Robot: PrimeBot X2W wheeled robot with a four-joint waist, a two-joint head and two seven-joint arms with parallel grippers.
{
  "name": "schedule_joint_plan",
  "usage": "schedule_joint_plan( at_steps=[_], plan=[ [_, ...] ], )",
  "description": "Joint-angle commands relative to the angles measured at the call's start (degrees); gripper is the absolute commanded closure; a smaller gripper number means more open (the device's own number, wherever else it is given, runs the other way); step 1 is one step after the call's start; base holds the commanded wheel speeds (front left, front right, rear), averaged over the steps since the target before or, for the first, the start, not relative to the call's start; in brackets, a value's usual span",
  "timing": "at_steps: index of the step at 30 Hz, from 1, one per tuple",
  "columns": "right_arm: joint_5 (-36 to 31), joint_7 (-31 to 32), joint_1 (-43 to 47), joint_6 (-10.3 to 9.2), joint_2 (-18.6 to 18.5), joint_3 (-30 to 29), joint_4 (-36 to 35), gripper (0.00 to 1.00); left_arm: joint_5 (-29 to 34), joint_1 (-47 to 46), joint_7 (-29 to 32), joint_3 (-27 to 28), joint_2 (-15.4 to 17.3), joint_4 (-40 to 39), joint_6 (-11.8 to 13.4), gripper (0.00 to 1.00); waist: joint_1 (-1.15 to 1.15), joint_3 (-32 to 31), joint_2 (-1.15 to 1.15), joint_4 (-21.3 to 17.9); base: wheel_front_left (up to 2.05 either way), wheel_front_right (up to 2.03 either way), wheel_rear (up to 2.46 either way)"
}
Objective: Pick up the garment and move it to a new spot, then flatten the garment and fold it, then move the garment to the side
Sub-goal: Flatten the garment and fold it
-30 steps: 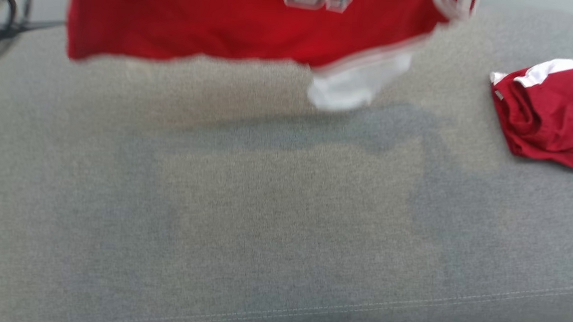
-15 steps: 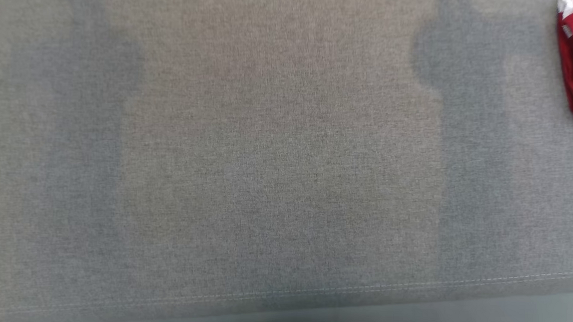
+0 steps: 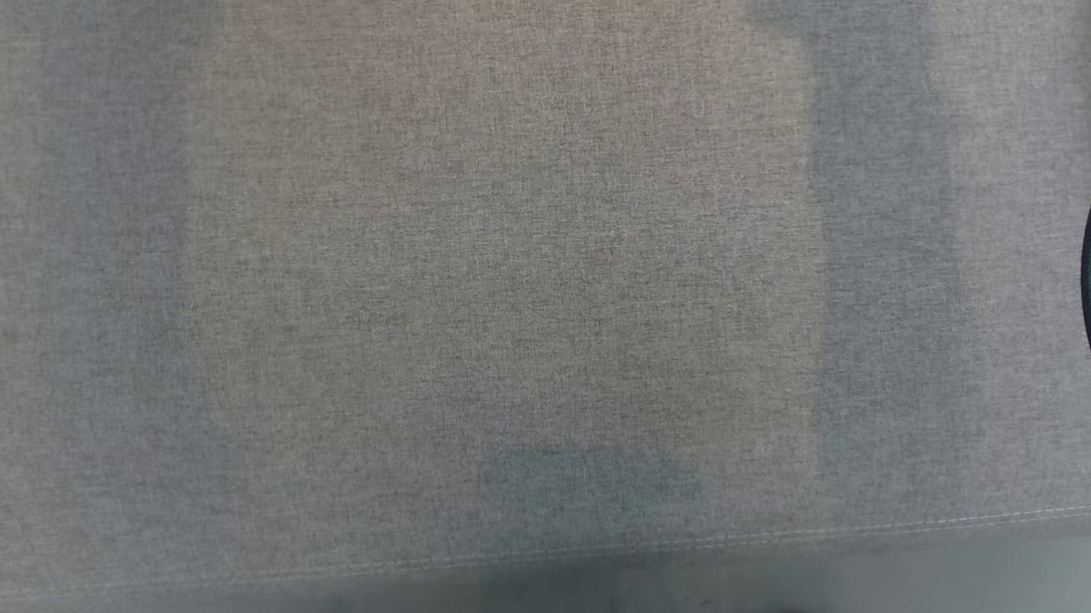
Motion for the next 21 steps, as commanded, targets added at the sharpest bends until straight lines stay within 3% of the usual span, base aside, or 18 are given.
schedule_joint_plan(
  at_steps=[1, 6, 11, 16, 21],
  plan=[
    [0.7, -0.4, 1.4, -0.03, 0.2, 0.8, 0.3, 1.00, -0.1, 1.6, -0.5, 0.1, 0.4, 0.2, -0.5, 1.00, -0.01, -0.9, 0.00, 0.0, 0.00, 0.00, 0.00],
    [10.7, -0.7, 8.8, -0.03, -0.3, 8.2, -1.9, 1.00, -2.5, 9.7, -0.7, 0.7, 0.6, -0.8, -4.9, 1.00, -0.01, -4.9, 0.00, 0.1, 0.00, 0.00, 0.00],
    [21.5, 0.3, 24.2, -0.03, -4.3, 16.5, -8.7, 1.00, -4.3, 23.0, -0.8, 0.2, 0.9, -3.1, -7.8, 1.00, -0.01, -10.1, 0.00, 0.7, 0.00, 0.00, 0.00],
    [31.7, 3.9, 42.5, -0.02, -10.1, 23.0, -21.2, 1.00, -6.1, 37.3, -0.9, 0.8, 2.1, -8.4, -7.5, 1.00, -0.01, -13.5, 0.00, 0.9, 0.00, 0.00, 0.00],
    [37.0, 6.7, 60.3, -0.02, -15.6, 21.2, -35.4, 1.00, -5.9, 51.9, -0.9, -0.6, 3.8, -16.5, -5.4, 1.00, -0.01, -16.0, 0.00, 1.5, 0.00, 0.00, 0.00]
  ],
)
